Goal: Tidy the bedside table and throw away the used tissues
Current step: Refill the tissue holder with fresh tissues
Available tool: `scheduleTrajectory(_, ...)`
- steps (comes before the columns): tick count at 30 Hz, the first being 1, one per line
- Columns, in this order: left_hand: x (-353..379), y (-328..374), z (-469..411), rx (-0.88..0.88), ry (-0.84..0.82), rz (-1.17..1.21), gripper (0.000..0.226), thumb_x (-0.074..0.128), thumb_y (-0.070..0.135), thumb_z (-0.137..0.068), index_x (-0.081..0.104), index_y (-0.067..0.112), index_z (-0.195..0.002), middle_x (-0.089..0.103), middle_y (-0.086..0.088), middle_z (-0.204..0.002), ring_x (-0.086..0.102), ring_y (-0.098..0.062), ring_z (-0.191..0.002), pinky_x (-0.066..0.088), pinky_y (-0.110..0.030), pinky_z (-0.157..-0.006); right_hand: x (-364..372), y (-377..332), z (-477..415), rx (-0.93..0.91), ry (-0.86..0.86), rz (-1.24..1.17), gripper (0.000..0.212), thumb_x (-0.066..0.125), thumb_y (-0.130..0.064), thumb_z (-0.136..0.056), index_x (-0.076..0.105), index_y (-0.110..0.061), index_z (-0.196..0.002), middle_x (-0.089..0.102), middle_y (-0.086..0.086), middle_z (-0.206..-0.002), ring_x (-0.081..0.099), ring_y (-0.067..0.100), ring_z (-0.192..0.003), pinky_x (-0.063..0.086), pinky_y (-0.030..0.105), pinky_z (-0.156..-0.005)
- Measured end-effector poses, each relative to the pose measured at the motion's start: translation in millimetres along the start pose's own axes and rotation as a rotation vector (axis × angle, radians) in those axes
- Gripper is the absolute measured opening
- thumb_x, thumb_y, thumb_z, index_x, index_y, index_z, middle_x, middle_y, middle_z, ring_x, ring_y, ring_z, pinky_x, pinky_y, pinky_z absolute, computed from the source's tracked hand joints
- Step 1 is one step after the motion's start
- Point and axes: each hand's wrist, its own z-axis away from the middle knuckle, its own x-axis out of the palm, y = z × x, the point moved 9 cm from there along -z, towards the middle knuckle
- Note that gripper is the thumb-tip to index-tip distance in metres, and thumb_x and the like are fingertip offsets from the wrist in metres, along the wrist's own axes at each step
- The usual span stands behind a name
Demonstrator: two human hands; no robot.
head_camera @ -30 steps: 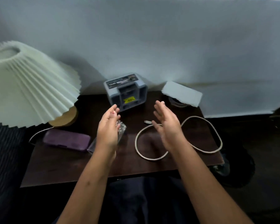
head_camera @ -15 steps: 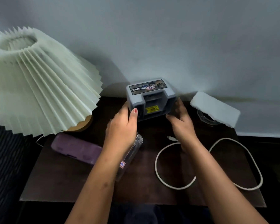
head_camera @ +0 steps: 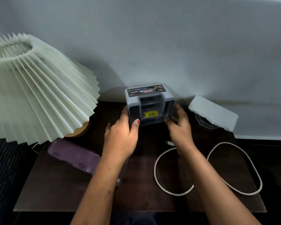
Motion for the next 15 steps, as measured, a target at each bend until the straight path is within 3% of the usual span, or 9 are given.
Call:
scheduleTrajectory(2,-0.2,1.6,-0.3,0.005,0.009,0.05,0.053,0.04,0.032,-0.095,0.023,0.026,-0.146,0.052,-0.005,-0.136,0.042,-0.033,-0.124,0.025,-0.05,-0.109,-4.8,-3.5,-1.4,-0.021,0.029,-0.012,0.044,0.057,-0.033,-0.075,0.048,-0.066,-0.103,0.049,-0.006,-0.128,0.05,0.016,-0.122,0.043,0.05,-0.102)
scheduleTrajectory(4,0.8,2.0,-0.8,0.025,0.017,0.094,0.053,0.042,0.029,-0.095,0.024,0.027,-0.145,0.053,-0.003,-0.135,0.043,-0.031,-0.125,0.026,-0.051,-0.109,-10.4,-4.8,-4.6,-0.048,0.057,-0.03,0.046,0.055,-0.036,-0.072,0.048,-0.062,-0.109,0.049,-0.004,-0.13,0.049,0.017,-0.123,0.042,0.051,-0.102)
scheduleTrajectory(9,-0.8,4.3,-1.2,0.111,0.053,0.208,0.054,0.048,0.022,-0.091,0.031,0.026,-0.142,0.056,-0.001,-0.132,0.049,-0.023,-0.124,0.031,-0.05,-0.108,-19.5,-7.2,-8.0,-0.095,0.129,-0.042,0.052,0.054,-0.028,-0.081,0.048,-0.025,-0.133,0.051,0.004,-0.133,0.049,0.015,-0.125,0.038,0.043,-0.108)
scheduleTrajectory(15,-1.4,11.4,1.7,0.173,0.102,0.171,0.053,0.045,0.031,-0.082,0.047,0.024,-0.134,0.064,-0.002,-0.123,0.058,-0.022,-0.116,0.035,-0.047,-0.107,-30.0,-12.4,-5.5,-0.091,0.134,-0.068,0.028,0.059,-0.022,-0.089,0.056,-0.029,-0.116,0.062,-0.005,-0.116,0.057,0.012,-0.112,0.045,0.039,-0.102)
